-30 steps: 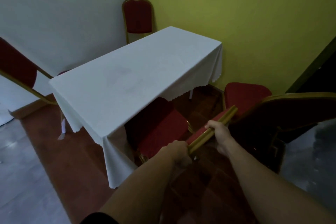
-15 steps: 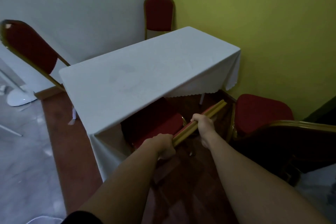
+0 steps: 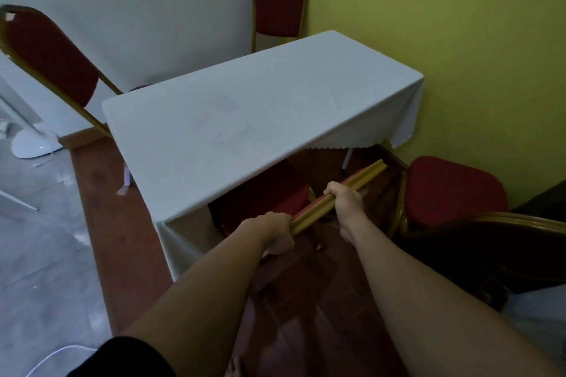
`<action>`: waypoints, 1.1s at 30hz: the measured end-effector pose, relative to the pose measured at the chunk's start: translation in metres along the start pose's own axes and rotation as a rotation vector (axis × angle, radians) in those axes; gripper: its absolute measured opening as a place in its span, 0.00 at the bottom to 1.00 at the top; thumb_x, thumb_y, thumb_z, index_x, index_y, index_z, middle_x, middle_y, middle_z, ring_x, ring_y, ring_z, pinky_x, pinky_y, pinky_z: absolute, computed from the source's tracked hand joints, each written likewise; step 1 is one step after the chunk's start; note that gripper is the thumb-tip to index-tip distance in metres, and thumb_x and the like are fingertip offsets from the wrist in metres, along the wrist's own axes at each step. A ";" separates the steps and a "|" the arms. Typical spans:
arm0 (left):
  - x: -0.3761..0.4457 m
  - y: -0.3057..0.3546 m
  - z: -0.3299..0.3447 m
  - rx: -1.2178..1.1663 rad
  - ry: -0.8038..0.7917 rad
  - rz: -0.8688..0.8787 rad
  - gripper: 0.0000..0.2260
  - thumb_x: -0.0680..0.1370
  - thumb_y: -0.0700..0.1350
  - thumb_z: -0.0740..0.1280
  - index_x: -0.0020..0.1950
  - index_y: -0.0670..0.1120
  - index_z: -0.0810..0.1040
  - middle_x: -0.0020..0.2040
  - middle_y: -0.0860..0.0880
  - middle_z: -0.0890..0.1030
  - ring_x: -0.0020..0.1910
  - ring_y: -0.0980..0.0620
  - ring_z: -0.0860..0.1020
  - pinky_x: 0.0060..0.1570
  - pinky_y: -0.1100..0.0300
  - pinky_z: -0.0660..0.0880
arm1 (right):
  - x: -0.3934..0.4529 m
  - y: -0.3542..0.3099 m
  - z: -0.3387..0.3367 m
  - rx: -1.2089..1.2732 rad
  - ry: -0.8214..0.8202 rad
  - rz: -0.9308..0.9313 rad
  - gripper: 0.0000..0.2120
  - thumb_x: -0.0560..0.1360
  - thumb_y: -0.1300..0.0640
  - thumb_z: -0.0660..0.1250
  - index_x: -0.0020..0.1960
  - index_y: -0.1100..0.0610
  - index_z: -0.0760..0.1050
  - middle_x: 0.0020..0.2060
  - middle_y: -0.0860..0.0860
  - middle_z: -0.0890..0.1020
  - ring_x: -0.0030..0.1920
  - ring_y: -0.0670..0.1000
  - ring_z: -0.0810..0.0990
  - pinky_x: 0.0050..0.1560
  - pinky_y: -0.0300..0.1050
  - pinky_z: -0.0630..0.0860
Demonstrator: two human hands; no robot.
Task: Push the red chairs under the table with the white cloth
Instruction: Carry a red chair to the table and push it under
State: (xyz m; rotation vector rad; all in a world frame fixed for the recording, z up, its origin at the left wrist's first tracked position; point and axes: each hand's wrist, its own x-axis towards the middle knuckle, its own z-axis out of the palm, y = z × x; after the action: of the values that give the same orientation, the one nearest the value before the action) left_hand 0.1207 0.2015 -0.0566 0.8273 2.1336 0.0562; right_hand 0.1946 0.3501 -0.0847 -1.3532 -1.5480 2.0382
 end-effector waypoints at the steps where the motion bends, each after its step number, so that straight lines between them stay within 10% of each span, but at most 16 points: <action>1: 0.001 -0.002 0.000 0.012 0.011 0.022 0.26 0.75 0.46 0.64 0.73 0.50 0.68 0.61 0.44 0.77 0.56 0.42 0.79 0.58 0.46 0.78 | -0.001 -0.001 0.001 -0.015 0.014 0.010 0.14 0.69 0.58 0.68 0.49 0.56 0.65 0.26 0.50 0.73 0.28 0.49 0.77 0.25 0.39 0.74; 6: 0.005 -0.008 -0.004 0.133 0.104 0.171 0.18 0.74 0.47 0.70 0.63 0.47 0.76 0.55 0.45 0.79 0.49 0.45 0.80 0.48 0.52 0.79 | -0.014 -0.007 0.001 -0.099 0.088 0.018 0.04 0.76 0.59 0.67 0.48 0.58 0.73 0.35 0.53 0.73 0.35 0.52 0.75 0.35 0.46 0.73; 9: 0.005 -0.005 -0.016 0.135 0.097 0.257 0.19 0.73 0.53 0.71 0.61 0.48 0.76 0.52 0.47 0.79 0.45 0.48 0.79 0.42 0.56 0.76 | -0.017 -0.008 -0.001 -0.061 0.134 -0.016 0.39 0.77 0.56 0.72 0.81 0.56 0.55 0.52 0.55 0.78 0.48 0.55 0.79 0.46 0.54 0.80; 13: 0.005 0.020 -0.043 0.083 0.159 0.401 0.18 0.76 0.53 0.67 0.63 0.49 0.76 0.52 0.49 0.80 0.47 0.50 0.80 0.43 0.57 0.76 | -0.025 -0.016 -0.019 0.056 0.186 -0.063 0.51 0.77 0.52 0.73 0.84 0.44 0.38 0.77 0.59 0.67 0.62 0.62 0.77 0.61 0.66 0.79; 24: 0.022 0.184 -0.061 0.205 0.563 0.807 0.15 0.71 0.48 0.58 0.52 0.49 0.81 0.47 0.48 0.84 0.45 0.44 0.82 0.42 0.53 0.77 | -0.045 -0.080 -0.205 -0.627 0.555 -0.140 0.46 0.73 0.50 0.70 0.84 0.50 0.48 0.75 0.59 0.61 0.72 0.62 0.68 0.69 0.58 0.71; 33: 0.065 0.355 -0.007 0.257 0.418 0.940 0.12 0.72 0.48 0.60 0.51 0.48 0.79 0.47 0.49 0.83 0.45 0.44 0.81 0.44 0.51 0.79 | -0.021 -0.094 -0.379 -0.998 0.609 0.103 0.38 0.76 0.47 0.65 0.82 0.51 0.54 0.76 0.60 0.60 0.74 0.65 0.62 0.70 0.60 0.66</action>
State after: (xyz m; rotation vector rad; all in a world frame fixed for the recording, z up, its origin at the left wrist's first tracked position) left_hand 0.2787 0.5188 0.0137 2.0566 1.9376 0.4811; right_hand 0.4709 0.6119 0.0047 -2.1031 -2.2362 0.6419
